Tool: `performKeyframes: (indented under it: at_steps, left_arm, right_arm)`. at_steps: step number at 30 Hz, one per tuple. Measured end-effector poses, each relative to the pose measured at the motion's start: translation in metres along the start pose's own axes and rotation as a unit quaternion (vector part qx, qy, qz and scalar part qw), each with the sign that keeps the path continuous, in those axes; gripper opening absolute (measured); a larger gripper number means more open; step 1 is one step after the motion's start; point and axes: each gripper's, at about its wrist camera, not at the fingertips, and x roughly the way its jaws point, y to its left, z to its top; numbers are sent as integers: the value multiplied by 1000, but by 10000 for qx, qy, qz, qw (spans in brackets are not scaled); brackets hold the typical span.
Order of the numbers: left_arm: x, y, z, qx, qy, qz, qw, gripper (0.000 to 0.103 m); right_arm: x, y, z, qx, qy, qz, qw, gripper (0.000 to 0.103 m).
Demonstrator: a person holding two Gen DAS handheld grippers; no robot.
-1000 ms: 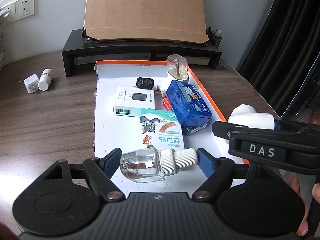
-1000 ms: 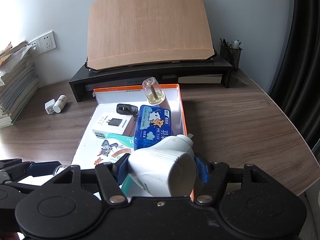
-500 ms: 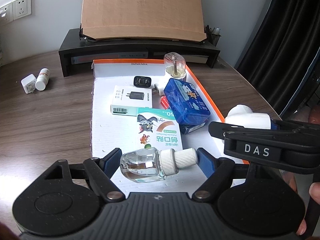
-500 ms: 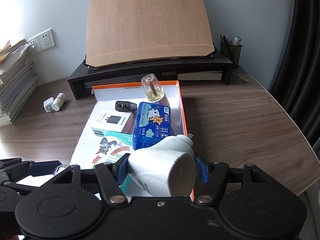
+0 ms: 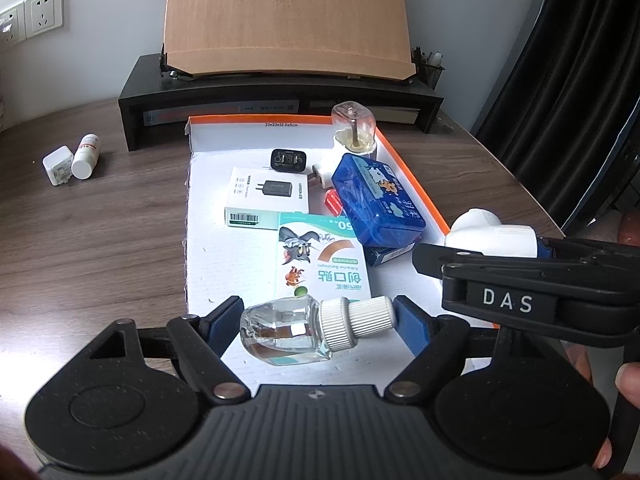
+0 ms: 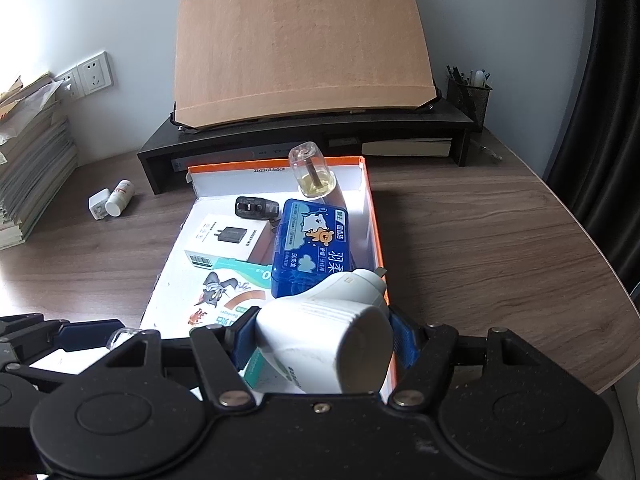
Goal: Organize rigid objects
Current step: 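Hold the glass bottle and plug heater above the box interior, then open the right tool to drop the plug heater while left releases the glass bottle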
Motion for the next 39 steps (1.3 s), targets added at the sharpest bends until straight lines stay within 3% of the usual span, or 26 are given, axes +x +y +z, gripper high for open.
performKeyframes:
  at_steps: [39]
  left_arm:
    - [1,3,-1,15,103,26,9999,82]
  right_arm:
    - [4,1,0,-43,27,19,10000,77]
